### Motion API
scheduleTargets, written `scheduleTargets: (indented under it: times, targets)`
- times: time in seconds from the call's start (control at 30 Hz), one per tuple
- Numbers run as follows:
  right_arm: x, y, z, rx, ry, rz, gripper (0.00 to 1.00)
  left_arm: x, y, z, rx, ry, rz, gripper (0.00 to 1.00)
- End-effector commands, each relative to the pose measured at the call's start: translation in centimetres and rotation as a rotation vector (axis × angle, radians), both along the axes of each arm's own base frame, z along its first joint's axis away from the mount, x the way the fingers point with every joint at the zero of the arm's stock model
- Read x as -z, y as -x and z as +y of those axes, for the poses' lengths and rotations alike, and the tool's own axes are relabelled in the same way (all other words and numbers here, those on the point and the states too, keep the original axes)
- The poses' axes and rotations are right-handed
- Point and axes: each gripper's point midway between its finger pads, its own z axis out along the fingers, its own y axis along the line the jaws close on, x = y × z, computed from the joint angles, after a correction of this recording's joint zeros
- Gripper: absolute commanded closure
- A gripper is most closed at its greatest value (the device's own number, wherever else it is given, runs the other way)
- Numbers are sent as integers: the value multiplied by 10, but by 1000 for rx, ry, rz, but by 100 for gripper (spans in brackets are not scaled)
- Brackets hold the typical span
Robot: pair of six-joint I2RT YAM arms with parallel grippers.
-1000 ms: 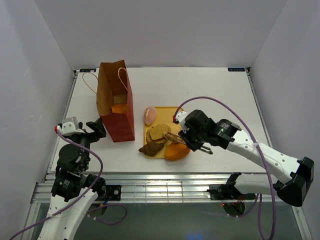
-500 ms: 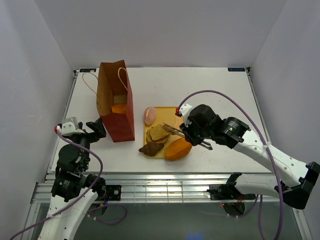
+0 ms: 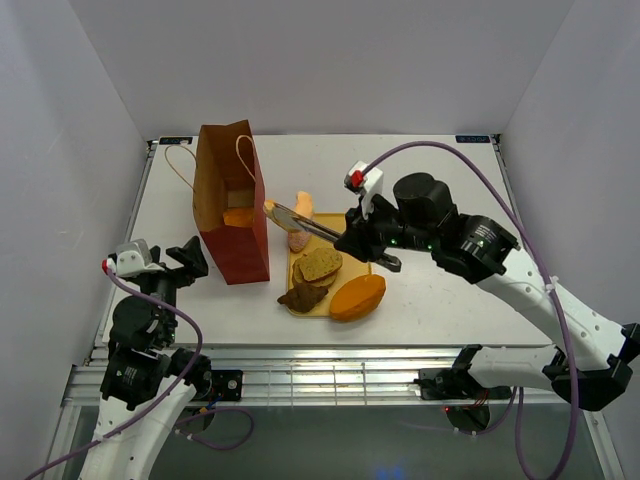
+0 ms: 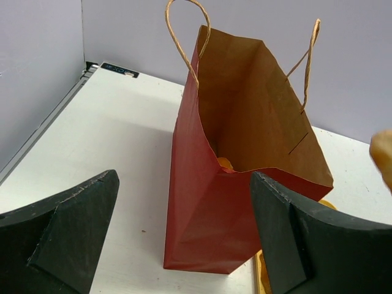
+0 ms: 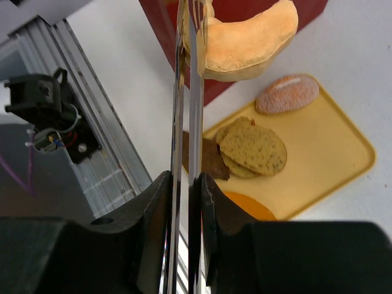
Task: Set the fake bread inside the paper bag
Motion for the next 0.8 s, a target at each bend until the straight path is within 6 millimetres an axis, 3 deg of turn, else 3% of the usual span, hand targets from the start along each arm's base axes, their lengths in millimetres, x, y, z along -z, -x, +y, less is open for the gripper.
scheduleTargets:
  times: [0.0, 0.17, 0.4, 0.5, 0.53, 0.57, 0.77]
  targets:
    - [-63, -6, 32, -60, -194, -78, 77, 1, 0, 2, -14, 7, -5, 2]
    - [-102, -8, 62, -138, -315, -97, 76, 0, 1, 4, -21, 12, -12, 2]
    - [-110, -26, 111, -200, -407, -63, 75, 1, 0, 2, -14, 8, -6, 2]
    - [-100, -42, 127, -180, -385, -49, 72, 3, -2, -1, 1, 3, 0, 2]
    - [-105, -45, 130, -179, -392, -54, 70, 3, -2, -1, 1, 2, 2, 2]
    - [-95, -54, 136, -174, -375, -34, 69, 2, -2, -1, 0, 1, 1, 2]
    - [-86, -78, 144, -131, -352, -3, 52, 2, -1, -1, 1, 4, -7, 2]
